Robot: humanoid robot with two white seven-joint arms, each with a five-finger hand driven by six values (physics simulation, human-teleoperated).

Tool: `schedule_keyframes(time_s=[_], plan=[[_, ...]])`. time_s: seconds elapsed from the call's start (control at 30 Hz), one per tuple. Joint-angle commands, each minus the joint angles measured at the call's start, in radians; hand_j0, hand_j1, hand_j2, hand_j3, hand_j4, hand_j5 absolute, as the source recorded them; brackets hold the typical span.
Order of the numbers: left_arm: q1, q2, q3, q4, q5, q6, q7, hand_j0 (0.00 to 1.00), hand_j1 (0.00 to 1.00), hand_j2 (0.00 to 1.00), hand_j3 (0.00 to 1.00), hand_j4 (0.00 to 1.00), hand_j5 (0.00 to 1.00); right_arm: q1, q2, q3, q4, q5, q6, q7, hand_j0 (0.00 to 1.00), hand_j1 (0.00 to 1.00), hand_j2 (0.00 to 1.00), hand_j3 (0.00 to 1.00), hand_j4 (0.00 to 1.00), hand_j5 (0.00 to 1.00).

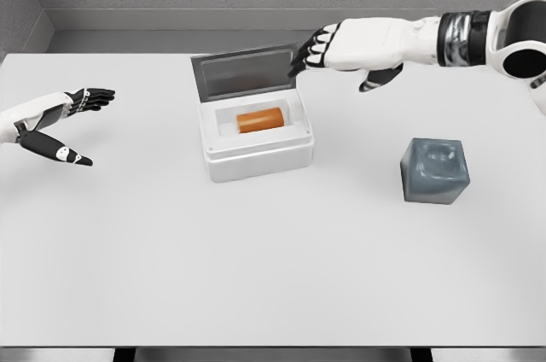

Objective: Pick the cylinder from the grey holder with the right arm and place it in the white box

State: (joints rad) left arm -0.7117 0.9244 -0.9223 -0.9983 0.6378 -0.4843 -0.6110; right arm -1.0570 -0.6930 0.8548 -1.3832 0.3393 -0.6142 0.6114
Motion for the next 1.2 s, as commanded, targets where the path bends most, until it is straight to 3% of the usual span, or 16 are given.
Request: schedule_keyframes(time_s=[0.0, 0.07, 0.13, 0.17, 0.2, 0.23, 0.27, 0.33, 0.43, 0.67, 0.93, 1.03, 1.17], plan=[[0.001, 0.002, 0.002, 0.000, 0.008, 0.000, 0.000, 1.00, 1.00, 1.00, 1.00, 1.00, 1.00, 0.008, -0.124, -0.092, -0.005, -0.010, 0.003, -0.001, 1.00, 1.00, 1.00, 1.00, 1.00, 1.00], [-0.006, -0.002, 0.005, -0.003, 0.026, 0.010, 0.000, 1.00, 1.00, 1.00, 1.00, 1.00, 1.00, 0.078, -0.141, -0.094, 0.076, -0.008, 0.003, -0.001, 1.00, 1.00, 1.00, 1.00, 1.00, 1.00], [-0.043, -0.055, 0.052, -0.005, 0.059, 0.062, 0.000, 1.00, 1.00, 1.00, 1.00, 1.00, 1.00, 0.086, -0.151, -0.119, 0.121, -0.006, 0.003, -0.001, 1.00, 1.00, 1.00, 1.00, 1.00, 1.00], [-0.057, -0.119, 0.109, 0.000, 0.059, 0.128, 0.000, 1.00, 1.00, 1.00, 1.00, 1.00, 1.00, 0.095, -0.149, -0.117, 0.122, -0.005, 0.003, -0.001, 1.00, 1.00, 1.00, 1.00, 1.00, 1.00], [-0.043, -0.167, 0.209, 0.000, 0.048, 0.217, 0.000, 1.00, 1.00, 1.00, 1.00, 1.00, 1.00, 0.100, -0.146, -0.117, 0.121, -0.005, 0.003, -0.001, 1.00, 1.00, 1.00, 1.00, 1.00, 1.00], [-0.040, -0.200, 0.233, 0.000, 0.043, 0.263, 0.000, 1.00, 1.00, 1.00, 1.00, 1.00, 1.00, 0.106, -0.138, -0.119, 0.121, -0.005, 0.003, -0.001, 1.00, 1.00, 1.00, 1.00, 1.00, 1.00], [-0.043, -0.216, 0.235, 0.010, 0.043, 0.268, 0.000, 1.00, 1.00, 1.00, 1.00, 1.00, 1.00, 0.104, -0.138, -0.120, 0.124, -0.006, 0.003, -0.001, 1.00, 1.00, 1.00, 1.00, 1.00, 1.00], [-0.058, -0.297, 0.233, 0.112, 0.036, 0.265, 0.000, 1.00, 1.00, 1.00, 1.00, 1.00, 1.00, 0.118, -0.138, -0.169, 0.122, -0.008, 0.003, -0.001, 1.00, 1.00, 1.00, 1.00, 1.00, 1.00], [-0.055, -0.337, 0.250, 0.122, -0.032, 0.260, 0.000, 1.00, 1.00, 1.00, 1.00, 1.00, 1.00, 0.123, -0.160, -0.240, 0.122, -0.008, 0.003, -0.001, 1.00, 1.00, 1.00, 1.00, 1.00, 1.00], [-0.064, -0.407, 0.253, 0.184, -0.125, 0.251, 0.000, 1.00, 1.00, 1.00, 1.00, 1.00, 1.00, 0.129, -0.151, -0.246, 0.121, 0.000, 0.003, -0.001, 1.00, 1.00, 1.00, 1.00, 1.00, 1.00], [-0.112, -0.427, 0.253, 0.165, -0.125, 0.251, 0.000, 1.00, 1.00, 1.00, 1.00, 1.00, 1.00, 0.143, -0.108, -0.246, 0.113, 0.000, 0.003, -0.001, 1.00, 1.00, 1.00, 1.00, 1.00, 1.00], [-0.112, -0.435, 0.249, 0.159, -0.127, 0.227, 0.000, 1.00, 1.00, 1.00, 1.00, 1.00, 1.00, 0.160, -0.112, -0.246, 0.115, 0.001, 0.003, -0.001, 1.00, 1.00, 1.00, 1.00, 1.00, 1.00], [-0.111, -0.430, 0.249, 0.093, -0.148, 0.228, 0.000, 1.00, 1.00, 1.00, 1.00, 1.00, 1.00, 0.169, -0.137, -0.246, 0.115, 0.004, 0.003, -0.001, 1.00, 1.00, 1.00, 1.00, 1.00, 1.00]])
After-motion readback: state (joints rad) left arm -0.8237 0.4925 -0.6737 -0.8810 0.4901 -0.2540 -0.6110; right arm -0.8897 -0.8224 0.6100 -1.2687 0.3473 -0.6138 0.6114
